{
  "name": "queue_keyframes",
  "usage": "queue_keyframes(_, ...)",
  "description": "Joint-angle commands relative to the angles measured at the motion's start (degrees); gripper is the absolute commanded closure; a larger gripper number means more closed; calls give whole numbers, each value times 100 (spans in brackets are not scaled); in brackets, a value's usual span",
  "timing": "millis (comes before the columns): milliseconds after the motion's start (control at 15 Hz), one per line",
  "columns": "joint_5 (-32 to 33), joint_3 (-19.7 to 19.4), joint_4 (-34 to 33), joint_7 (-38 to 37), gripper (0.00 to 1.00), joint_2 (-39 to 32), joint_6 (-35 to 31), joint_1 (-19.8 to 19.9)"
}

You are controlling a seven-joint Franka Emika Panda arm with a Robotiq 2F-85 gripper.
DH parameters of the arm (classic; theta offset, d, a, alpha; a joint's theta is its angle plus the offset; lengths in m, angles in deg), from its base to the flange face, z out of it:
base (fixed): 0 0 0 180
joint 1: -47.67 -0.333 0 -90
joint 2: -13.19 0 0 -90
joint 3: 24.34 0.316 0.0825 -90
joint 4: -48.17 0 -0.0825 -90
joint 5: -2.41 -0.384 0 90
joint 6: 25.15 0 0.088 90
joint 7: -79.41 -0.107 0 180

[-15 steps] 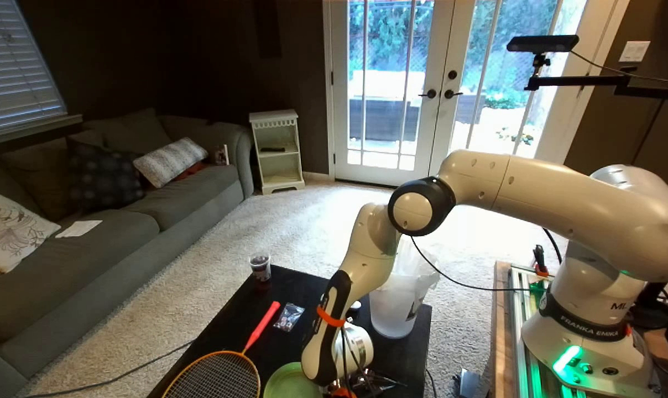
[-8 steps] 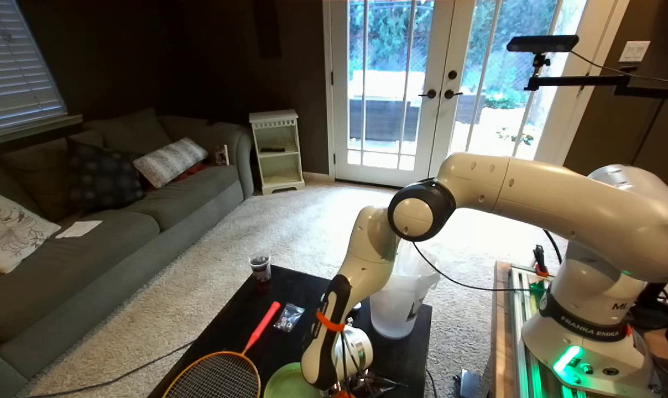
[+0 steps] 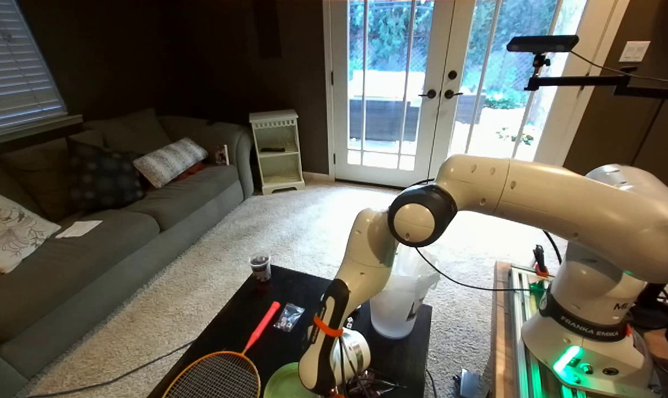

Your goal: Flip the toy car

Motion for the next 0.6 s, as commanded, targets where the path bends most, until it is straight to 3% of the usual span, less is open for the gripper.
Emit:
queue_keyframes(0, -91, -111, -206, -200, 0, 0, 217, -259)
queue_keyframes(333, -79, -186, -321, -344, 4, 0, 359, -419)
queue_keyframes(467, -75, -226, -358, -396, 10, 0, 409, -471)
queue_keyframes(533, -74, -243, -373, -415, 21, 0, 430, -492)
